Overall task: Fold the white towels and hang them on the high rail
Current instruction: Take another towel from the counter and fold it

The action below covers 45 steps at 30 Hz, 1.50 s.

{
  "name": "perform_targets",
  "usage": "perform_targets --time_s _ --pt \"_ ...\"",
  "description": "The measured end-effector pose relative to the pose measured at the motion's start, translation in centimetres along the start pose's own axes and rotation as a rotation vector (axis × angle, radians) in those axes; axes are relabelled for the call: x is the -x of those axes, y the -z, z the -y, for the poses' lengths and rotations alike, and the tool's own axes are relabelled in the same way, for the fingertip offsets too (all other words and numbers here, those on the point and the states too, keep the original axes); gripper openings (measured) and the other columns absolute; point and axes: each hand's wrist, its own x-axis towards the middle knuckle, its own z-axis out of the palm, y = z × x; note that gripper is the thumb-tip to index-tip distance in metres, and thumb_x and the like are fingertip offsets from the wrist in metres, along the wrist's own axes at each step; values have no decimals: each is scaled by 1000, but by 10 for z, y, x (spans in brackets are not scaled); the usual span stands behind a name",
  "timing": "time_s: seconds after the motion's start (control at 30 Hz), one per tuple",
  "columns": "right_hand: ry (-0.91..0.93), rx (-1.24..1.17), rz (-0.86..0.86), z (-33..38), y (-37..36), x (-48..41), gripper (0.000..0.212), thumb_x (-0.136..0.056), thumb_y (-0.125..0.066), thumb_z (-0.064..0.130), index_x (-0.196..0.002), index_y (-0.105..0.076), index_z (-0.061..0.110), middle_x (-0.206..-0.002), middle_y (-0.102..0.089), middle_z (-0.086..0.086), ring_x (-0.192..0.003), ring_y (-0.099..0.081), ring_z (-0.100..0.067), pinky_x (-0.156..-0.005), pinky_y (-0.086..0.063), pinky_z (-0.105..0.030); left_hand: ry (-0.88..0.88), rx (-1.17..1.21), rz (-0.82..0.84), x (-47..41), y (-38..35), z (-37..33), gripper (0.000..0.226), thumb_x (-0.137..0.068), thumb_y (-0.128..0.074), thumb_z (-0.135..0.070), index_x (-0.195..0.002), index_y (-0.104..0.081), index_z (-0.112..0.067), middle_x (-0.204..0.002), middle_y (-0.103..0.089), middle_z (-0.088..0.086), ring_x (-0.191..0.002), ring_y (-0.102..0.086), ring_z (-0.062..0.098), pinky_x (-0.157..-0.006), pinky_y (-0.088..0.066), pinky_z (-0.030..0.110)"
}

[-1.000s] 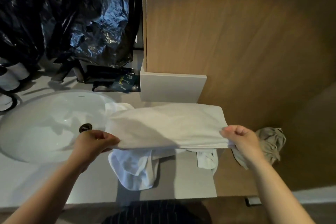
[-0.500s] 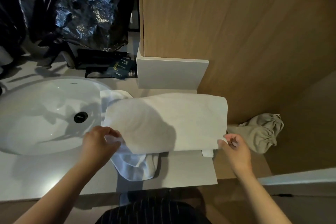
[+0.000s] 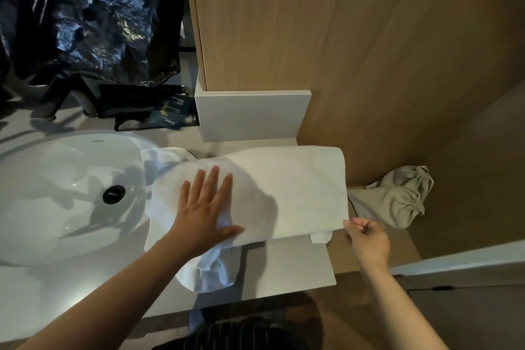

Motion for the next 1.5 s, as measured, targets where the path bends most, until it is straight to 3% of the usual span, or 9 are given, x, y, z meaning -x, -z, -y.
perform_targets --time_s 0.13,0.3,0.47,0.63,0.87,1.03,1.13,1.33,1.5 --pt "-168 -148 113 -3 -9 6 23 -94 -64 19 -100 -64 -3 -90 -70 -17 -74 -65 -21 -77 -56 -35 -10 30 7 -3 0 -1 108 -81 -37 -79 -144 32 -26 -153 37 3 -142 32 29 -118 12 52" --pt "-247 -166 196 1 -20 13 28 -95 -62 31 -89 -60 4 -94 -71 -21 -89 -68 -32 -94 -54 -45 -82 207 -166 -22 26 -17 80 -91 -49 -55 -154 -16 -17 -163 -7 6 -150 -3 28 -121 -7 48" --pt "-336 -184 213 2 -24 11 30 -94 -62 36 -92 -59 6 -96 -66 -21 -91 -63 -34 -99 -51 -49 -160 247 -109 -71 43 -42 74 -92 -52 -52 -151 -27 -15 -158 -28 8 -143 -28 26 -118 -23 41" --pt "-473 -350 204 6 -29 8 21 -93 -65 27 -91 -59 7 -84 -63 -9 -75 -60 -19 -67 -55 -30 -165 204 -11 -114 47 -69 74 -92 -52 -55 -148 -31 -11 -150 -41 12 -135 -42 30 -112 -34 46" --pt "-544 -605 207 10 -27 14 16 -91 -69 18 -96 -63 4 -87 -66 -10 -74 -62 -17 -58 -54 -24 -179 154 65 -149 50 -88 65 -93 -48 -56 -133 -48 -4 -133 -56 18 -119 -55 34 -102 -44 45" --pt "-629 -778 221 13 -30 30 26 -87 -73 18 -109 -66 5 -104 -72 -13 -81 -64 -19 -49 -53 -19 -199 193 108 -160 53 -96 62 -90 -56 -55 -124 -56 -3 -119 -64 17 -103 -62 30 -93 -51 40" --pt "-594 -695 273 15 -33 35 32 -87 -72 23 -112 -64 5 -83 -65 -12 -57 -51 -13 -38 -39 -16 -184 247 114 -163 54 -95 60 -85 -64 -54 -115 -62 -3 -110 -66 15 -97 -63 29 -86 -51 35" --pt "-525 -668 265 18 -32 44 26 -90 -70 26 -110 -64 11 -73 -56 -6 -48 -38 -9 -38 -30 -16 -165 453 85 -164 66 -92 38 -67 -84 -42 -80 -62 -14 -77 -62 1 -74 -59 19 -55 -38 20" --pt "-354 -693 224 37 -30 62 24 -97 -58 27 -115 -64 11 -63 -52 -5 -47 -37 -10 -45 -33 -18 -171 463 177 -158 90 -90 42 -72 -79 -51 -62 -62 -14 -58 -54 -1 -56 -51 12 -44 -33 11"
